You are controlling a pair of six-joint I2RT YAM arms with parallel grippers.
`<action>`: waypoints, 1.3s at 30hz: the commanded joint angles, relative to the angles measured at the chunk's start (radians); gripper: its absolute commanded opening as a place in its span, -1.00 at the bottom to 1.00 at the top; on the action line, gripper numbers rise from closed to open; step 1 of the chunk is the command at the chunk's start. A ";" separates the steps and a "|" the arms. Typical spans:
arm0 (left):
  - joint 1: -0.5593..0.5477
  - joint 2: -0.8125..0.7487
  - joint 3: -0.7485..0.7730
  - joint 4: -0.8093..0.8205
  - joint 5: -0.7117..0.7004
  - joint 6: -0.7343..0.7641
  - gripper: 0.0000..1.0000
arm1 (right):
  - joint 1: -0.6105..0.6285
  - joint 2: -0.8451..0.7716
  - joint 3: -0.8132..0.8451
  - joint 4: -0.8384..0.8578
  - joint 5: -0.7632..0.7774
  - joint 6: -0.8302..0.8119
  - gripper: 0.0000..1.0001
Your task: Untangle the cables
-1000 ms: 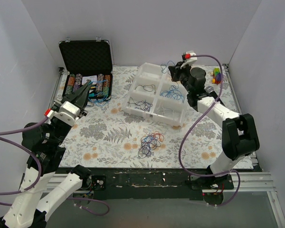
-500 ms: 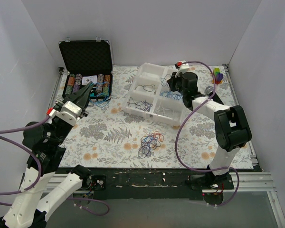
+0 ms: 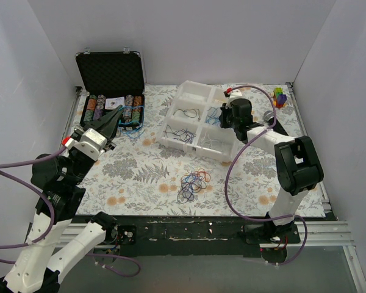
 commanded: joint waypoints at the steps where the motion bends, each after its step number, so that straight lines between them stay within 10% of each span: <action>1: 0.004 -0.001 0.029 -0.004 0.012 -0.011 -1.00 | 0.000 -0.066 -0.047 0.046 0.040 0.002 -0.97; 30: 0.004 0.002 0.046 -0.032 0.063 -0.048 -1.00 | -0.023 -0.152 -0.092 0.057 0.028 0.005 -0.97; 39: 0.004 -0.009 0.037 -0.067 0.106 -0.048 -0.93 | -0.017 0.058 0.198 -0.055 -0.090 0.048 -0.42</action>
